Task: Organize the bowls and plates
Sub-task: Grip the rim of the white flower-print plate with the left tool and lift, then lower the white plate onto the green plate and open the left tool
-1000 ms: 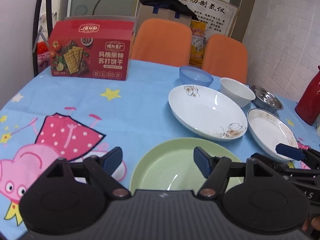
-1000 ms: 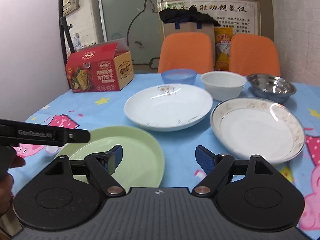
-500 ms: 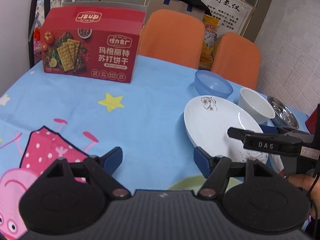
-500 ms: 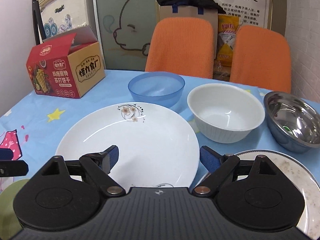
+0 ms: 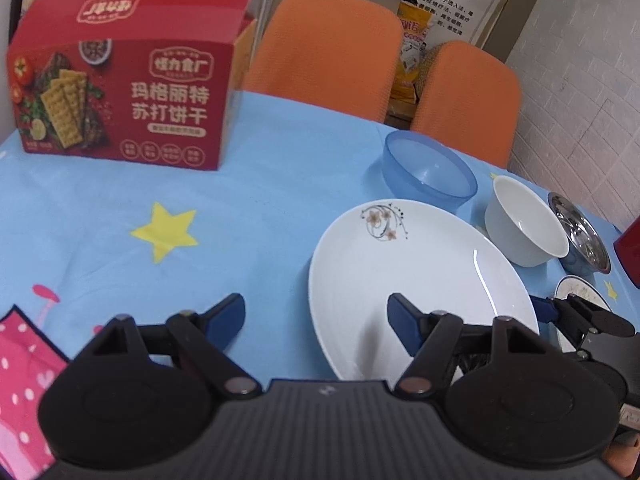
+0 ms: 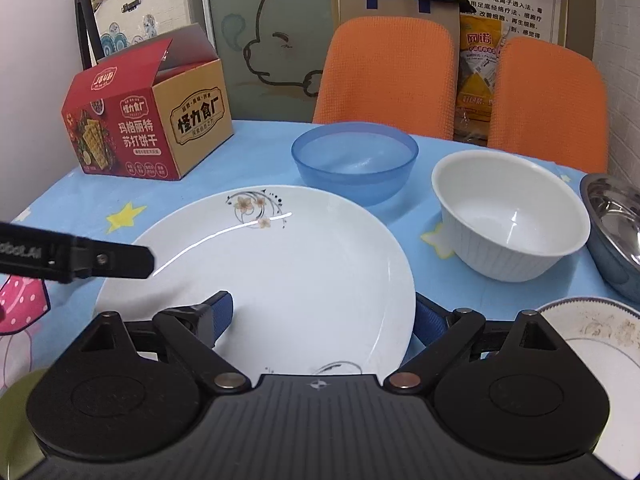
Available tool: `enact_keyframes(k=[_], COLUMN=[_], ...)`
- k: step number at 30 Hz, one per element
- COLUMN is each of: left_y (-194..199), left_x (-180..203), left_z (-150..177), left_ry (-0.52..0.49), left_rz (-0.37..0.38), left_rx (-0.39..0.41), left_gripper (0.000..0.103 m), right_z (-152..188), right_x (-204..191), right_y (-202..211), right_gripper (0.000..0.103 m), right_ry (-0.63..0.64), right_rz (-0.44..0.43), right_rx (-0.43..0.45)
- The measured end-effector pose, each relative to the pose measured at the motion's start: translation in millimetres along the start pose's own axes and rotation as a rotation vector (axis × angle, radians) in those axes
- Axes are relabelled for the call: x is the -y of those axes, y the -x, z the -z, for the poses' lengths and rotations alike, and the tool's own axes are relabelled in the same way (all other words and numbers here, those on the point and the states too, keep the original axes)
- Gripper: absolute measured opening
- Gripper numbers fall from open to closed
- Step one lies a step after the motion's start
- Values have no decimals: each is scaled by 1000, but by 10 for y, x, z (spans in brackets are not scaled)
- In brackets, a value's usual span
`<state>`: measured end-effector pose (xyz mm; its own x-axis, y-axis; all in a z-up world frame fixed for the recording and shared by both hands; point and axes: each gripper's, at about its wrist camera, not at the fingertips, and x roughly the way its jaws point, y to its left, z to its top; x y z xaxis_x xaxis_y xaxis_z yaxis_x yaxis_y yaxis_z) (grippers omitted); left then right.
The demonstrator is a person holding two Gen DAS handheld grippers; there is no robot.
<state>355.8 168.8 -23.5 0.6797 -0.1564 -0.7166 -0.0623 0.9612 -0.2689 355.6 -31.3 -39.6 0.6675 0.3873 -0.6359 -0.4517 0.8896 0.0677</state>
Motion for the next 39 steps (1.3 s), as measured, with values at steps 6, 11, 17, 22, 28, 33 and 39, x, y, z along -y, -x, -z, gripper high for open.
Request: enact_keyframes(k=[6, 11, 17, 22, 28, 33, 39], left_y=[-110, -149, -158, -132, 189, 543, 949], left_x=[94, 199, 311, 348, 459, 513, 472], left_z=[16, 72, 77, -8, -102, 40, 435], left_ry=[-68, -146, -168, -119, -141, -157, -157], left_rz=[-30, -68, -36, -34, -41, -56, -69], left_rx=[8, 25, 23, 20, 96, 126, 136], left_gripper=[69, 64, 47, 37, 37, 37, 37], right_z=[71, 105, 128, 80, -16, -1, 252], right_x=[-27, -49, -57, -2, -71, -186, -418], right_y=[25, 15, 16, 53, 278, 568, 965], right_gripper=[103, 103, 103, 103, 103, 103, 103], right_ry=[20, 41, 45, -8, -9, -3, -4], right_rz=[-1, -11, -13, 12, 31, 18, 2], right_rx=[1, 19, 43, 51, 130, 164, 163])
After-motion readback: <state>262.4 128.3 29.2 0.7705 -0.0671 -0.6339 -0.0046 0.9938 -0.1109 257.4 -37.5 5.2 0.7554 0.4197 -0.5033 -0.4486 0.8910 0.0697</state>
